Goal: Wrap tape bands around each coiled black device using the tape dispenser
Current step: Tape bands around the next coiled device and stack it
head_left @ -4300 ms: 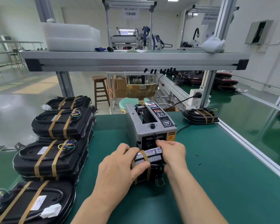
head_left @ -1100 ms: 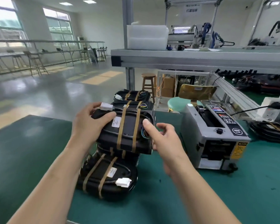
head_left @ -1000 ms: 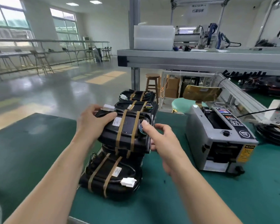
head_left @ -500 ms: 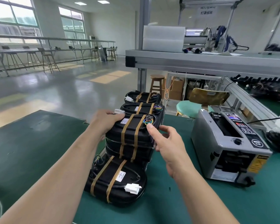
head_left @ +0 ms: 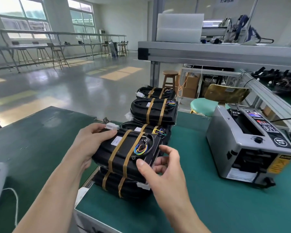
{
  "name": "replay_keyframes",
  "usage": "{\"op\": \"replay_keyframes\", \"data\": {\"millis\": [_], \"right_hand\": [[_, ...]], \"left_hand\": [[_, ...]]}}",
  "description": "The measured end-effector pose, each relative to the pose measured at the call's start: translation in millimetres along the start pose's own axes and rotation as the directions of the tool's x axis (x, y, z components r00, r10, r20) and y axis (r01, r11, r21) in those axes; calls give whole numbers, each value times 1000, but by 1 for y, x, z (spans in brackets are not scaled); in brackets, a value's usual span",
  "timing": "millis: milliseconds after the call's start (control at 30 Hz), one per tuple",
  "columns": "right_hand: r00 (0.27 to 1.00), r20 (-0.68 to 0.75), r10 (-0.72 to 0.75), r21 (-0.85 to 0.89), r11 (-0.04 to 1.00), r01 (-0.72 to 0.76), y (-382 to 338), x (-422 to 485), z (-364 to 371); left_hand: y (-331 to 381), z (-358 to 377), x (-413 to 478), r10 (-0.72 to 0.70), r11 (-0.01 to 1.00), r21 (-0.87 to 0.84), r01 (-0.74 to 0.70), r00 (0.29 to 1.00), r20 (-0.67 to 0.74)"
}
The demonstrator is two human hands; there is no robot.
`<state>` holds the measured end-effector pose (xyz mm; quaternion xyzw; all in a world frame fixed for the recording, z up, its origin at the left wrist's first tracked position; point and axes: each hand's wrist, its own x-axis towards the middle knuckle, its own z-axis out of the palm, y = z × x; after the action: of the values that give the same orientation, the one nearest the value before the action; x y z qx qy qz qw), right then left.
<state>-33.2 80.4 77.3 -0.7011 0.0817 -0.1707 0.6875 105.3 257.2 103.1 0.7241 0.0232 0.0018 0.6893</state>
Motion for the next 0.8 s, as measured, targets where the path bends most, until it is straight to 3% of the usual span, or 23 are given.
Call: {"op": "replay_keyframes", "data": {"millis": [100,467,667,800], "right_hand": [[1000,7,7,-30,1000,-7,7,-7,-1],[1000,-2,13,-218,976,-13,18,-22,-5],[999,2,-34,-412,910,31,20,-21,1],[1000,5,7,-384,923,-5,25,-22,-1]], "left_hand": [[-10,-2,-10,-5,999,-45,5,1000,-19],[-15,-5,-28,-14,999,43,15,1000,-28],[-16,2,-29,13,986,166,-5,999,-50],[-24,2,-37,54,956,290,-38,998,-45]]}}
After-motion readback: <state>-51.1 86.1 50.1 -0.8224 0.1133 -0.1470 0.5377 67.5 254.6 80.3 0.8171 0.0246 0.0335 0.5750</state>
